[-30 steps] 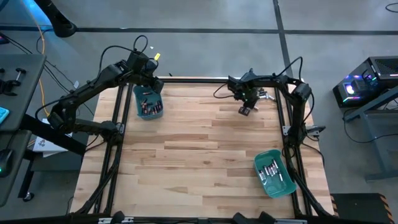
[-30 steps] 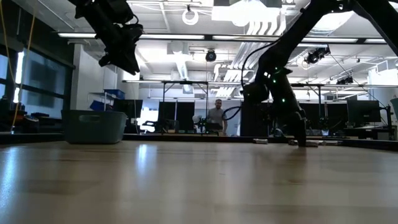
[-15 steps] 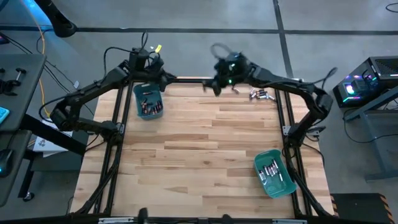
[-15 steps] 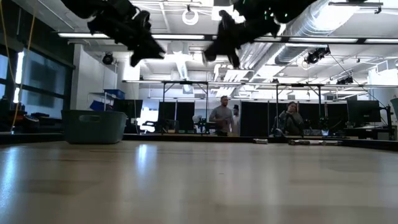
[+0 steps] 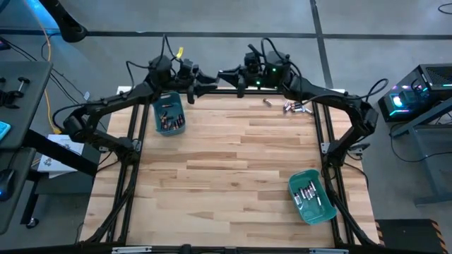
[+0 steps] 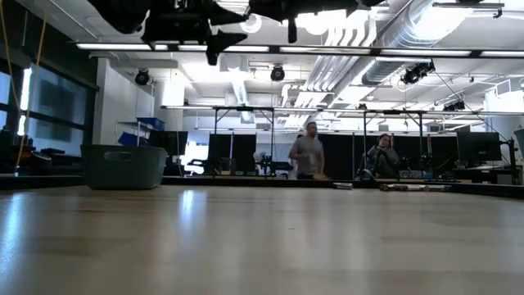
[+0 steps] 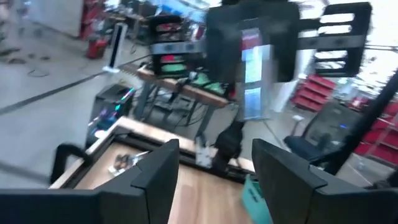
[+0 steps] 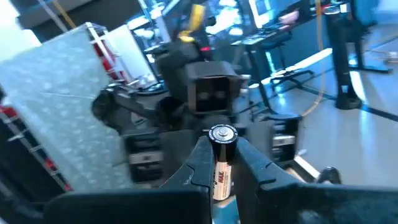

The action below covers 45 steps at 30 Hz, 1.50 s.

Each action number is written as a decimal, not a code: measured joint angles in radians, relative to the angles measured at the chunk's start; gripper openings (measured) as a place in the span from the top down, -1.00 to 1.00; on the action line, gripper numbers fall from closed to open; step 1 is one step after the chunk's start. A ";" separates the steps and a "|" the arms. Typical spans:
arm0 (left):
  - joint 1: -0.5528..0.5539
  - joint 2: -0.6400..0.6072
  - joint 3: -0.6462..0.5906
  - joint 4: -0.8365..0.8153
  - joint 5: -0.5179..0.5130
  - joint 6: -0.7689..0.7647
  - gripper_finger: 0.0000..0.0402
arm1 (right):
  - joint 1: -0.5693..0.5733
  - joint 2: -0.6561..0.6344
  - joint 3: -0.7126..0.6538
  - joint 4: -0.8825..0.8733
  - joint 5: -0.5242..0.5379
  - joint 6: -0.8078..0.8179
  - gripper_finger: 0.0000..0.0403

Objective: Sort batteries
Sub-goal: Put the silver battery into the green bin

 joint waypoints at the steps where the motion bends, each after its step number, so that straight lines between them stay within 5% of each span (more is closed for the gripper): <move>1: -0.006 -0.001 0.000 0.012 0.011 -0.002 0.02 | 0.003 0.000 0.001 -0.009 0.015 -0.001 0.93; 10: -0.032 -0.003 0.000 0.034 -0.017 -0.037 0.23 | 0.016 0.018 0.001 -0.049 0.022 0.001 0.93; 19: -0.032 -0.003 0.000 0.033 -0.019 -0.040 0.83 | 0.016 0.018 0.001 -0.061 0.024 0.016 0.80; 29: -0.033 -0.003 0.000 0.032 -0.016 -0.026 0.85 | 0.027 0.018 0.001 -0.076 0.041 -0.008 0.41; 33: -0.035 -0.004 0.000 0.035 -0.011 -0.025 0.85 | 0.040 0.018 0.001 -0.059 0.047 -0.031 0.52; 38: -0.037 -0.004 0.002 0.036 -0.012 -0.025 0.84 | 0.041 0.018 0.001 -0.058 0.050 -0.028 0.89; 45: -0.040 -0.004 0.002 0.022 -0.016 -0.046 0.61 | 0.040 -0.001 0.001 -0.092 0.067 0.023 0.90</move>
